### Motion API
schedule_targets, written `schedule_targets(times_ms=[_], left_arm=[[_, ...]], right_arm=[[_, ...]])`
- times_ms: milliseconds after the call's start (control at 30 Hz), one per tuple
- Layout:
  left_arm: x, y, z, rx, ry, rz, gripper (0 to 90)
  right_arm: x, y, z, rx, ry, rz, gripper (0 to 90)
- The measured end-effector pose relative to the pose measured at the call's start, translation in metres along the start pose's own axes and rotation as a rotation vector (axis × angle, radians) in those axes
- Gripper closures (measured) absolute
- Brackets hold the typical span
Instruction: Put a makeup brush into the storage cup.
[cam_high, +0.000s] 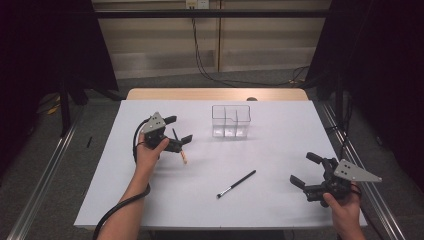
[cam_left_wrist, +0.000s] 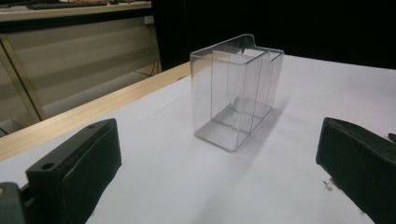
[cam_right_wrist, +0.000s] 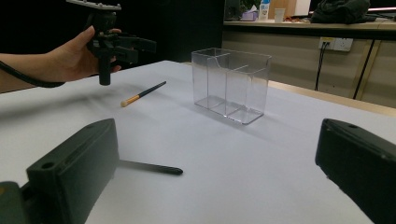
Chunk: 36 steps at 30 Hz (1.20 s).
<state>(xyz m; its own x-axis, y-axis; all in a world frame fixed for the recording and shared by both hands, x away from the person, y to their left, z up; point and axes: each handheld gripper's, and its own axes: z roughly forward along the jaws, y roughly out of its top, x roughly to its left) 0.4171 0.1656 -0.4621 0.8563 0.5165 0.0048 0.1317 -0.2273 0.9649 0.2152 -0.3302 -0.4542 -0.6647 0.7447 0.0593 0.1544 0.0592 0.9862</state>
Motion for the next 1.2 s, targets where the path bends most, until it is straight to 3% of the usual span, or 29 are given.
schedule_targets(times_ms=[300,367,533,567,633,733,933,967,1033,1167,1200], left_arm=[[0.006,0.003,0.007,0.131,-0.005,0.004,0.0],[0.008,0.003,0.009,0.186,-0.007,0.005,0.0],[0.011,0.005,0.012,0.245,-0.012,0.005,0.0],[0.012,0.007,0.013,0.276,-0.028,-0.007,0.0],[0.012,0.009,0.015,0.292,-0.031,-0.003,0.0],[0.013,0.015,0.019,0.354,-0.050,0.013,0.0],[0.014,0.019,0.024,0.410,-0.077,0.006,0.0],[0.016,0.020,0.025,0.443,-0.087,0.009,0.0],[0.015,0.021,0.026,0.448,-0.084,0.008,0.0],[0.017,0.023,0.028,0.506,-0.106,0.029,0.0],[0.019,0.024,0.029,0.530,-0.128,0.030,0.0]], right_arm=[[0.000,0.000,0.000,-0.001,0.002,-0.002,0.0],[0.000,0.000,0.000,0.000,0.004,-0.001,0.0],[-0.001,0.000,0.000,0.004,0.004,0.001,0.0],[-0.001,0.000,0.000,0.005,0.005,0.001,0.0],[-0.001,0.000,0.000,0.006,0.006,0.001,0.0],[-0.001,-0.001,0.000,0.006,0.008,0.002,0.0],[-0.001,-0.001,0.000,0.008,0.011,0.005,0.0],[-0.001,-0.001,0.000,0.008,0.012,0.005,0.0],[-0.001,-0.001,0.000,0.008,0.012,0.004,0.0],[-0.002,-0.001,0.001,0.012,0.012,0.006,0.0],[-0.002,-0.001,0.001,0.012,0.012,0.006,0.0]])
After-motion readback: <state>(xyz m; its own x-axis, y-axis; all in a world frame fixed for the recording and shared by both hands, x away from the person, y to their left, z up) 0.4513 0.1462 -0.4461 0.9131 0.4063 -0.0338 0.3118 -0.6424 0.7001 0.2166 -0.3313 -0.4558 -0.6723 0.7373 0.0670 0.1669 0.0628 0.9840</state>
